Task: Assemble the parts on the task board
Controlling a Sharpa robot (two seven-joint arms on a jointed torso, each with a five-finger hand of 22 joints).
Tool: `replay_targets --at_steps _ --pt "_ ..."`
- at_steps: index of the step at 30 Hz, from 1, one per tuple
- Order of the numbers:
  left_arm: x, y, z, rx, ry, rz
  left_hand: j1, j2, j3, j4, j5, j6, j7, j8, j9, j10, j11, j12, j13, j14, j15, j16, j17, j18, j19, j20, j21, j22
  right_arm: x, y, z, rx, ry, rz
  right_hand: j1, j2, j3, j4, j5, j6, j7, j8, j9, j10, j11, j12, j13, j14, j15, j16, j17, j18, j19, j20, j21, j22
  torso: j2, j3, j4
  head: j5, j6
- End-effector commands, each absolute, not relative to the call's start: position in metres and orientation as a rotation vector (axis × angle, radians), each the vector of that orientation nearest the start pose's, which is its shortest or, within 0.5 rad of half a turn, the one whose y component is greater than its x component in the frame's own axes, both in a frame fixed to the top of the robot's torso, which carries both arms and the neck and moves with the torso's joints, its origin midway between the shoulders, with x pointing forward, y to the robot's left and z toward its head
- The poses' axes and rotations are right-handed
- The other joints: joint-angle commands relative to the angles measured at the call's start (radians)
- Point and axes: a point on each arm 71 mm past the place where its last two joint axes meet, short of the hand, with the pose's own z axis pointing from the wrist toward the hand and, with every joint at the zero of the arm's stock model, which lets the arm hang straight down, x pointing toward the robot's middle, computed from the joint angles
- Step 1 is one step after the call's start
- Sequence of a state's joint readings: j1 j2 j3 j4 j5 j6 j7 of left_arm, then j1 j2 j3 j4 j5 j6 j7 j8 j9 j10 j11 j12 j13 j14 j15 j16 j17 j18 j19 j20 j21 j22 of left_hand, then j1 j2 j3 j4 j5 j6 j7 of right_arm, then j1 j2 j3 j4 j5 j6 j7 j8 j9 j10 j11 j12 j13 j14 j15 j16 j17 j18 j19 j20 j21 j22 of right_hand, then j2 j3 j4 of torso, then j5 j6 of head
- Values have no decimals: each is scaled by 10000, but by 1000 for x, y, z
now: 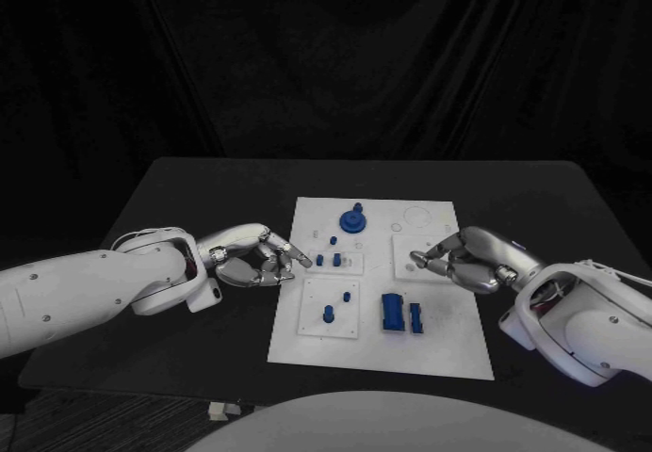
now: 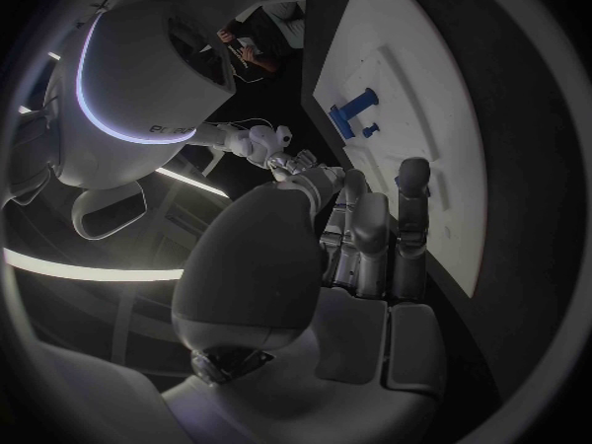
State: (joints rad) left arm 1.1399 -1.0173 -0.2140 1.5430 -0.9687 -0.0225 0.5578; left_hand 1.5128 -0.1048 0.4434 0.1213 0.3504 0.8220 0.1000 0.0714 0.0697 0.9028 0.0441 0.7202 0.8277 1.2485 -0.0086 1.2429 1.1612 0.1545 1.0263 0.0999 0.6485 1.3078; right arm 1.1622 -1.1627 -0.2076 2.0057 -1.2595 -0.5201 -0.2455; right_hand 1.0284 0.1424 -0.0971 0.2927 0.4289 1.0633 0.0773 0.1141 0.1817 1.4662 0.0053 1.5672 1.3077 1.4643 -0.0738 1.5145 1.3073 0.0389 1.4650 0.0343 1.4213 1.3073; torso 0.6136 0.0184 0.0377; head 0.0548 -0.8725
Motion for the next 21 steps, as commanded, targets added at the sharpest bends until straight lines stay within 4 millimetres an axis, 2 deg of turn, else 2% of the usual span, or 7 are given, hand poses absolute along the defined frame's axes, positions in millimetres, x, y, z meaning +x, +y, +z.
replay_targets --at_steps 1,4,6,9,14,19,21 --pt "407 254 -249 78 18478 -14223 -99 -14 39 19 20 66 13 14 -3 34 -46 52 -14 -38 -6 -18 5 116 -45 -4 12 423 367 -226 -181 3246 16071 8994 -104 -6 -162 -2 -56 220 -61 99 -27 1046 -95 36 2631 714 -9 -267 868 47 261 36 -367 2065 -10 1 3 0 -1" --pt "408 254 -238 -244 17904 -14441 -169 -16 14 73 8 80 18 12 -3 59 -41 70 -16 -64 2 -41 -28 121 -80 3 -38 405 380 -230 -162 3980 14947 9585 -57 49 -333 -3 -45 373 -125 145 -81 1046 -187 36 2631 382 -37 -1024 -407 278 -222 27 -1460 1719 -8 2 3 36 -1" --pt "409 253 -231 -562 17483 -14652 -319 -16 -49 217 -27 117 23 15 -2 39 -29 75 -25 -245 29 -199 -203 160 -285 21 -346 321 387 -232 -154 4356 14348 9959 120 85 -555 8 -20 539 -166 198 -143 217 -226 -2067 675 -473 -68 -3358 -3458 793 -1415 -13 -4257 703 -21 2 -10 65 -1" --pt "413 251 -216 -1090 16683 -15099 -514 5 -166 571 -26 317 178 36 3 -521 160 18 -13 -3245 277 -2870 -2813 155 -867 185 -1084 156 397 -235 -144 4794 13414 10585 272 139 -907 51 -6 645 -139 221 -239 -1560 -72 -7004 -3383 -1622 137 -7436 -7449 1416 -3060 161 -8879 -1439 -68 0 -20 86 -1" --pt "417 249 -200 -1803 15580 -15740 -1233 217 -889 1534 -8 498 284 21 1 -1918 807 -1286 -1150 -5626 1119 -5429 -4436 -135 -3014 553 -2882 -457 409 -238 -143 5367 12856 11264 424 301 -1431 -9 -185 608 390 175 -407 -3181 532 -11662 -7132 -2527 955 -11360 -9254 1402 -3902 1010 -11705 -3836 -158 8 -41 166 -1" --pt "425 246 -194 -2630 14767 -16293 -2497 697 -2492 1716 -59 260 278 -22 -24 -3801 667 -3506 -3480 -8229 1061 -8901 -7248 -183 -5701 747 -5724 -2401 415 -241 -153 6008 12820 12030 360 462 -1924 -24 -665 236 788 65 -629 -4233 1167 -13239 -8884 -3674 1718 -13527 -10397 1393 -4655 1701 -13369 -5555 -191 18 -58 195 -1" --pt "428 246 -194 -3032 14587 -16513 -2811 870 -3031 1717 -352 -507 97 -84 -70 -4718 365 -4237 -4271 -10547 761 -10864 -9392 -180 -7319 694 -5972 -3542 415 -241 -157 6192 12827 12254 163 561 -2149 -14 -1081 -301 471 -158 -810 -5165 1800 -13836 -9641 -4772 2292 -14367 -10976 1239 -5580 2073 -13583 -6324 -189 18 -61 200 -1"
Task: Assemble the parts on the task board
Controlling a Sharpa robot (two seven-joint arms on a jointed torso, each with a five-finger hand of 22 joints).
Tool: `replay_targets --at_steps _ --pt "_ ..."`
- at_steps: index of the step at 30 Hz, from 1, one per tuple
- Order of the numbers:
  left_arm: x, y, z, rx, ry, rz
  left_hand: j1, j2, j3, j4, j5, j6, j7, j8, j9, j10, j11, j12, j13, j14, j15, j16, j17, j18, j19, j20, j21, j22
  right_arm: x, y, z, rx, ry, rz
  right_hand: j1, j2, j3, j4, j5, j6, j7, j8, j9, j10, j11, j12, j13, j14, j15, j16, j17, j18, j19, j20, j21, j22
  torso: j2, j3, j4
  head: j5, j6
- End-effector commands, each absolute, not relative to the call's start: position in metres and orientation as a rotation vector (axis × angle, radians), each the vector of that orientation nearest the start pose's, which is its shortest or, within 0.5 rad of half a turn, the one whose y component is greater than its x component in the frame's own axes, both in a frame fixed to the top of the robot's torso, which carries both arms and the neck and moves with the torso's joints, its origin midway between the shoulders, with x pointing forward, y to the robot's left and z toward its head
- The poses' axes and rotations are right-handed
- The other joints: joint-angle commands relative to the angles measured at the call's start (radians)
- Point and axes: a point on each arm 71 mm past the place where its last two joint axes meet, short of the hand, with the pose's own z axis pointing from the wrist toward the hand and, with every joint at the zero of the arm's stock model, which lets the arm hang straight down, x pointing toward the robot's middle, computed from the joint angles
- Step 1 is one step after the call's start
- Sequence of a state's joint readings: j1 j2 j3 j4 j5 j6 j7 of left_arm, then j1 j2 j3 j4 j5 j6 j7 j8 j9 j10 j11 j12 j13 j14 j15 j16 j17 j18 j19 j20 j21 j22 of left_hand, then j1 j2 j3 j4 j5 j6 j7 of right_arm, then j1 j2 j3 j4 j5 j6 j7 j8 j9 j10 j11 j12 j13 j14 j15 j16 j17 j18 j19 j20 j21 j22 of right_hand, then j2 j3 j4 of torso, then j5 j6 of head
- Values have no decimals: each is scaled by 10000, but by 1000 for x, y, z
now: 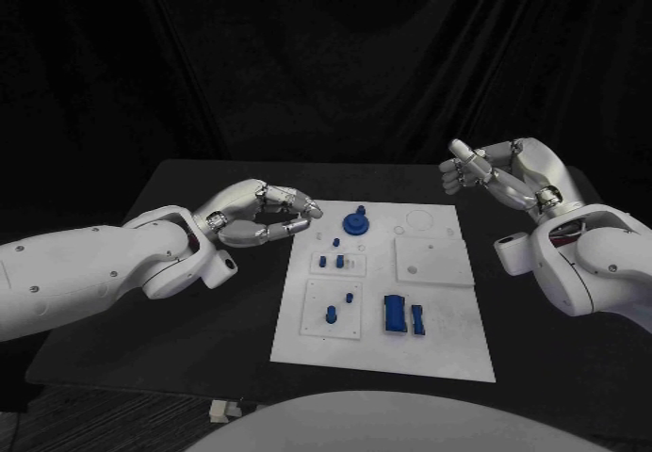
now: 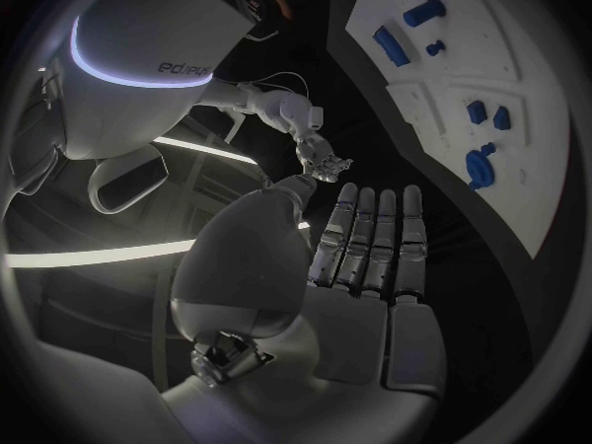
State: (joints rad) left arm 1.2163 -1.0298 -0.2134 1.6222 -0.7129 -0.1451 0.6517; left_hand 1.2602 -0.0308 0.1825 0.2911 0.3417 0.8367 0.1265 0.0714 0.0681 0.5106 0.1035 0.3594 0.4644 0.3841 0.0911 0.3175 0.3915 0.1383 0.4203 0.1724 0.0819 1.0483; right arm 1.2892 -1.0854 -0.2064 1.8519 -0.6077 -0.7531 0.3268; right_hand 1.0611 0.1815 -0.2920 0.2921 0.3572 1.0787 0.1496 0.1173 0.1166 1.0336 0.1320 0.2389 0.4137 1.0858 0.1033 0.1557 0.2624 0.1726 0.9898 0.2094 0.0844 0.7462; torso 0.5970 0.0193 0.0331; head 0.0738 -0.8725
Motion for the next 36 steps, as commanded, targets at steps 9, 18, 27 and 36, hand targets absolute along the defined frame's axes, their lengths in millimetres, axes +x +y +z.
replay_targets --at_steps 9,18,27,36 --pt "434 244 -194 -3946 14130 -17144 -1754 900 -2818 14 -2172 -5589 -1821 -388 -349 -4357 -1995 -2679 -3802 -3841 -662 -3175 -3915 -230 -4168 377 -702 -9060 413 -243 -174 6945 13080 12929 -814 251 -988 -29 -2511 -3287 -1413 -566 -559 -4126 363 -836 -3114 -7720 709 -1198 -2256 -1051 -8987 826 -659 -6454 -24 6 -6 -23 -1" --pt "438 241 -205 -4439 15416 -16233 -5666 308 -2869 -1128 -3417 -7037 -1265 -714 -681 -5106 -1035 -3594 -4644 -3841 -911 -3175 -3915 -481 -4203 -265 -819 -10483 413 -246 -181 7033 13317 12519 -3747 -414 267 -944 -2746 -5939 -1496 -1173 -1166 -6566 -195 -1359 -4137 -8817 193 -1557 -2624 -1726 -8880 -75 -844 -6533 -30 6 -7 -53 5" --pt "446 232 -205 -5653 14647 -15727 -11371 308 -1825 -2911 -3417 -8367 -1265 -714 -681 -5106 -1035 -3594 -4644 -3841 -911 -3175 -3915 -1383 -4203 -1724 -819 -10483 431 -231 -192 8406 12996 12516 -5845 -838 1046 -1563 -3572 -7441 -1496 -1173 -1166 -7748 -545 -1659 -4137 -9477 -191 -1557 -2624 -1726 -9898 -666 -844 -7462 -130 -34 -72 -191 553" --pt "459 210 -212 -8946 13104 -14144 -12602 308 -1825 -2911 -3417 -8367 -1265 -714 -681 -5106 -1035 -3594 -4644 -3841 -911 -3175 -3915 -1383 -4203 -1724 -819 -10483 457 -201 -217 11316 12343 12367 -7295 -1815 1605 -1989 -3572 -8460 -1496 -1173 -1166 -8513 -1320 -2389 -4137 -9905 -1033 -1557 -2624 -1726 -9898 -1122 -844 -7462 -372 -130 -230 -524 1875"
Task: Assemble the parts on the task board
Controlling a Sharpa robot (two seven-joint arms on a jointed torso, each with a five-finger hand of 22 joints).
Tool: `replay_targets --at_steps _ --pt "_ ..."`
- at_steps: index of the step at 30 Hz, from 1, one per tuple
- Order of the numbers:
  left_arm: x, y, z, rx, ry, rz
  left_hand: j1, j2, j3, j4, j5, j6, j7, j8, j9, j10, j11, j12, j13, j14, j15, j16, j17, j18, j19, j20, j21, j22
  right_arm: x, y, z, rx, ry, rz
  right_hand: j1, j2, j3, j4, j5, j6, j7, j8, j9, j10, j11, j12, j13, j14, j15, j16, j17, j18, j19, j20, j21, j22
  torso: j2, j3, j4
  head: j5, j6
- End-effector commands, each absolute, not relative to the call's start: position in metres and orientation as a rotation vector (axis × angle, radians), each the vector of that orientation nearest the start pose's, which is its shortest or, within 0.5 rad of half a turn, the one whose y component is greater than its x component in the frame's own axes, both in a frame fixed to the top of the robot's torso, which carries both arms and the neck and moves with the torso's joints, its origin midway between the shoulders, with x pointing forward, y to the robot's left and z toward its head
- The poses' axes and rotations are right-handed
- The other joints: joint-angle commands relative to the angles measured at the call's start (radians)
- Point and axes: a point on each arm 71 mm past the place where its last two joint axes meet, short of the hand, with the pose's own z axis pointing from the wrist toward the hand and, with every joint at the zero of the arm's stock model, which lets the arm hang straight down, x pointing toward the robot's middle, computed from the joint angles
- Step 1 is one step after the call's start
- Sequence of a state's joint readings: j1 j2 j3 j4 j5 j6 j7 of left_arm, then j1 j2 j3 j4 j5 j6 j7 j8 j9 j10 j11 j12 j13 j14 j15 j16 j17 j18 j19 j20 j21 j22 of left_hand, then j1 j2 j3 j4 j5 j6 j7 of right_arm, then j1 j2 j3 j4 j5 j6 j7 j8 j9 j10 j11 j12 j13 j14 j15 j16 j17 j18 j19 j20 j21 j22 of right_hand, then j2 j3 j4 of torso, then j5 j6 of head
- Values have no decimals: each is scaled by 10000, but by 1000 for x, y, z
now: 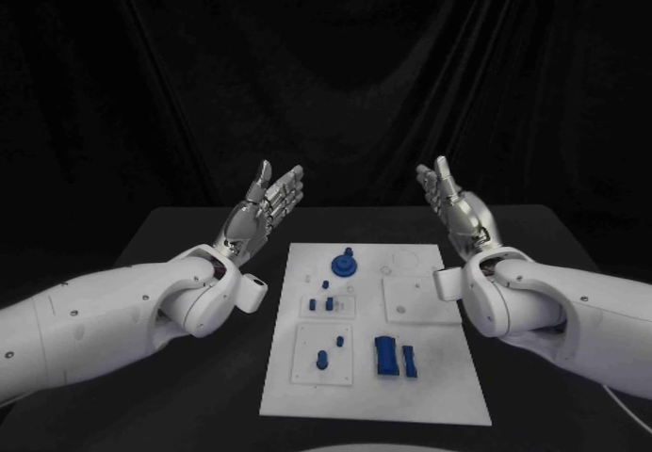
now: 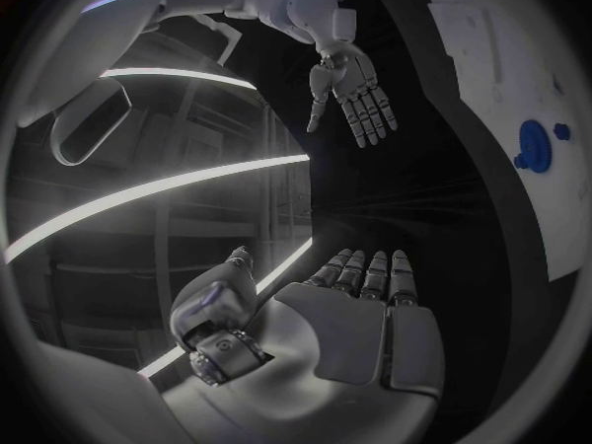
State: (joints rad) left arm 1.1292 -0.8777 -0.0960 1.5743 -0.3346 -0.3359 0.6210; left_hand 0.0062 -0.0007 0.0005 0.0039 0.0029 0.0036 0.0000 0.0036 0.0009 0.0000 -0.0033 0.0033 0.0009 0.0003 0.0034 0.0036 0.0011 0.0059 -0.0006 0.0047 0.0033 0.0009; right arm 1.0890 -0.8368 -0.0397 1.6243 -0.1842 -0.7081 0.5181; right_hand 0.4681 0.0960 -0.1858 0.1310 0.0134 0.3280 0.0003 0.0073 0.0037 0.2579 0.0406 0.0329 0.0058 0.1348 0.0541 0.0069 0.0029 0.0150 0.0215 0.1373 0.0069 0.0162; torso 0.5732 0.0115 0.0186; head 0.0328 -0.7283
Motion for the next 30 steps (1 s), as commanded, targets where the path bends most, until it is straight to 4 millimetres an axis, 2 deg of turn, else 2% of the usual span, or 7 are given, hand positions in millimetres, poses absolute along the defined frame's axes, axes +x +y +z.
replay_targets --at_steps 1,4,9,10,11,15,30 --pt "459 208 -213 -9325 12967 -13940 -62 7 -5 -39 -29 -36 0 -36 -9 0 33 -33 -9 -3 -34 -36 -11 -59 6 -47 -33 -9 458 -198 -219 11514 12301 12349 -1492 -960 585 -421 -134 -1042 -3 -73 -37 -829 -406 -329 -58 -435 -541 -69 -29 -150 -215 -435 -69 -162 -157 -62 -100 -145 556" --pt "461 202 -217 -10474 12596 -13290 -62 7 -5 -39 -29 -36 0 -36 -9 0 33 -33 -9 -3 -34 -36 -11 -59 6 -47 -33 -9 461 -194 -223 11981 12201 12301 -1891 -960 744 -540 -134 -1330 -3 -73 -37 -1058 -406 -329 -58 -566 -541 -69 -29 -150 -215 -538 -69 -162 -223 -88 -142 -235 914" --pt "462 196 -222 -11513 12314 -12658 -62 7 -5 -39 -29 -36 0 -36 -9 0 33 -33 -9 -3 -34 -36 -11 -59 6 -47 -33 -9 462 -192 -224 12089 12178 12289 -2346 -960 946 -1310 -134 -1651 -3 -73 -37 -1303 -406 -329 -58 -1348 -541 -69 -29 -150 -215 -661 -69 -162 -275 -109 -176 -307 1199" --pt "462 195 -222 -11674 12274 -12557 -62 7 -5 -39 -29 -36 0 -36 -9 0 33 -33 -9 -3 -34 -36 -11 -59 6 -47 -33 -9 462 -192 -224 12089 12178 12289 -2441 -960 978 -1310 -134 -1713 -3 -73 -37 -1348 -406 -329 -58 -1348 -541 -69 -29 -150 -215 -1373 -69 -162 -282 -112 -180 -316 1235" --pt "462 194 -223 -11864 12229 -12435 -62 7 -5 -39 -29 -36 0 -36 -9 0 33 -33 -9 -3 -34 -36 -11 -59 6 -47 -33 -9 462 -192 -224 12089 12178 12289 -2551 -960 1019 -1310 -134 -1793 -3 -73 -37 -1411 -406 -329 -58 -1348 -541 -69 -29 -150 -215 -1373 -69 -162 -288 -114 -184 -325 1270" --pt "462 192 -224 -12088 12179 -12290 -62 7 -5 -39 -29 -36 0 -36 -9 0 33 -33 -9 -3 -34 -36 -11 -59 6 -47 -33 -9 462 -192 -224 12089 12178 12289 -2875 -960 1858 -1310 -134 -2018 -3 -73 -37 -1586 -406 -329 -58 -1348 -541 -69 -29 -150 -215 -1373 -69 -162 -290 -115 -186 -328 1283" --pt "462 192 -224 -12089 12178 -12289 -62 7 -5 -39 -29 -36 0 -36 -9 0 33 -33 -9 -3 -34 -36 -11 -59 6 -47 -33 -9 462 -192 -224 12089 12178 12289 -3967 -960 1858 -1310 -134 -3280 -3 -73 -37 -2579 -406 -329 -58 -1348 -541 -69 -29 -150 -215 -1373 -69 -162 -290 -115 -186 -328 1283"
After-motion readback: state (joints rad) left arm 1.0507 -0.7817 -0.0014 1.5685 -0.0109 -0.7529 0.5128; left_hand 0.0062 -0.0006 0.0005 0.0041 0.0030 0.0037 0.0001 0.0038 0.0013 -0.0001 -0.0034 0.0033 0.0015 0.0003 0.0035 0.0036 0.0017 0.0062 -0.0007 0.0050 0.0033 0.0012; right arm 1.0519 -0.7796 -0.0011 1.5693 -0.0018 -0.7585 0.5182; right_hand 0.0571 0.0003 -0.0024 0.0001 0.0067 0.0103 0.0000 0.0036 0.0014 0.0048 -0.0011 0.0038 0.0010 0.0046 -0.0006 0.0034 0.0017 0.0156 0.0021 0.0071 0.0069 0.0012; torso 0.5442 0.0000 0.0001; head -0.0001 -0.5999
